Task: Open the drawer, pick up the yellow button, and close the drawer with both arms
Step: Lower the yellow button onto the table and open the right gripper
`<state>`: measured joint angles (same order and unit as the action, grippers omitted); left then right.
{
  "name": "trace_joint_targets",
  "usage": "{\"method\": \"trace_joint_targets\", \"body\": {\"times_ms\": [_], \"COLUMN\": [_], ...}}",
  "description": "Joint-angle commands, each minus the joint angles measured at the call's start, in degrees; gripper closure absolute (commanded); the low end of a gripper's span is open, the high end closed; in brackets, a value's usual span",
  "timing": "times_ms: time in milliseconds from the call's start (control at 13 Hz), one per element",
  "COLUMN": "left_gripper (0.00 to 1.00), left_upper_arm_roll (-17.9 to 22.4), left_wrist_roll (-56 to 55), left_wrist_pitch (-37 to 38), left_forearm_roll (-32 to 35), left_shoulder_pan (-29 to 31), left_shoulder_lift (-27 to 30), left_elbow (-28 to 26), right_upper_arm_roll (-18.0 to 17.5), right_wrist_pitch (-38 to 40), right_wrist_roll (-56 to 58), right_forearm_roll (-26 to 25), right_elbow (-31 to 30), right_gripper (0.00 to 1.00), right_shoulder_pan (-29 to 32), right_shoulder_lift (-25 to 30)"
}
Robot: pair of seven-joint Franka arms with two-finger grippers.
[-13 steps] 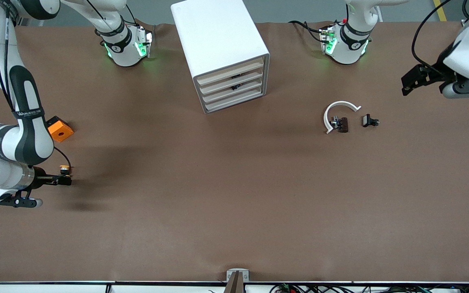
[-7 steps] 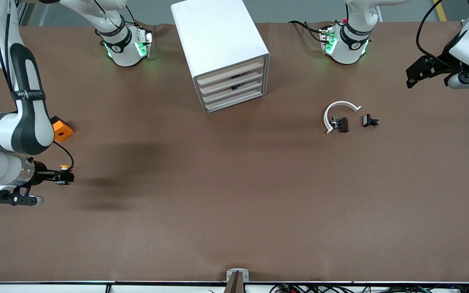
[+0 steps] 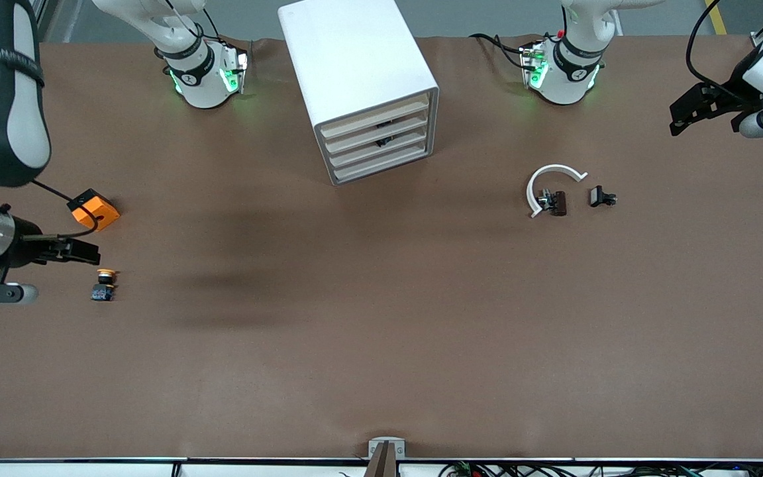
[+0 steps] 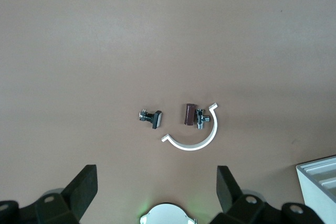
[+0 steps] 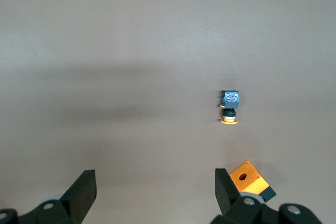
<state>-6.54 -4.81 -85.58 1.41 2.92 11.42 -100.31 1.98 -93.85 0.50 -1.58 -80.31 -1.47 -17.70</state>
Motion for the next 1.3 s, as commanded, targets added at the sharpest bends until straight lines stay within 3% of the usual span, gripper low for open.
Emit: {"method": "trace_joint_targets", "body": {"times_ms": [0, 383, 613, 1073, 1226], "left_gripper": [0.00, 0.00, 0.00, 0.00, 0.00], "left_upper_arm_roll": [0.0, -0.3, -0.7, -0.7, -0.7], "left_wrist_roll": [1.0, 1.0, 1.0, 1.2, 1.2], "left_wrist_pitch": [0.5, -1.8, -3.2, -3.8, -4.6], "left_forearm_roll": [-1.0, -1.2, -1.2, -1.2, -1.2], "left_shoulder_pan": [0.1, 0.0, -0.3, -0.2, -0.2], "left_shoulder_lift": [2.2, 7.6, 7.4, 6.6, 7.0], "left_elbow": [-1.3, -6.3, -6.1, -6.6, -7.3], "right_upper_arm_roll": [0.2, 0.4, 0.4, 0.3, 0.4], "right_wrist_pitch": [2.0, 3.6, 3.7, 11.1, 11.5], "right_wrist_roll": [-0.7, -1.4, -1.1, -1.6, -1.6], "right_forearm_roll": [-0.7, -0.5, -0.6, 1.3, 1.6], "right_elbow": [-0.4, -0.3, 3.3, 3.4, 2.5], "right_gripper": [0.00, 0.00, 0.00, 0.00, 0.00], "right_shoulder_pan": [-0.8, -0.6, -0.6, 1.2, 1.3], "right_shoulder_lift": [3.4, 5.7, 5.5, 5.9, 8.6]}}
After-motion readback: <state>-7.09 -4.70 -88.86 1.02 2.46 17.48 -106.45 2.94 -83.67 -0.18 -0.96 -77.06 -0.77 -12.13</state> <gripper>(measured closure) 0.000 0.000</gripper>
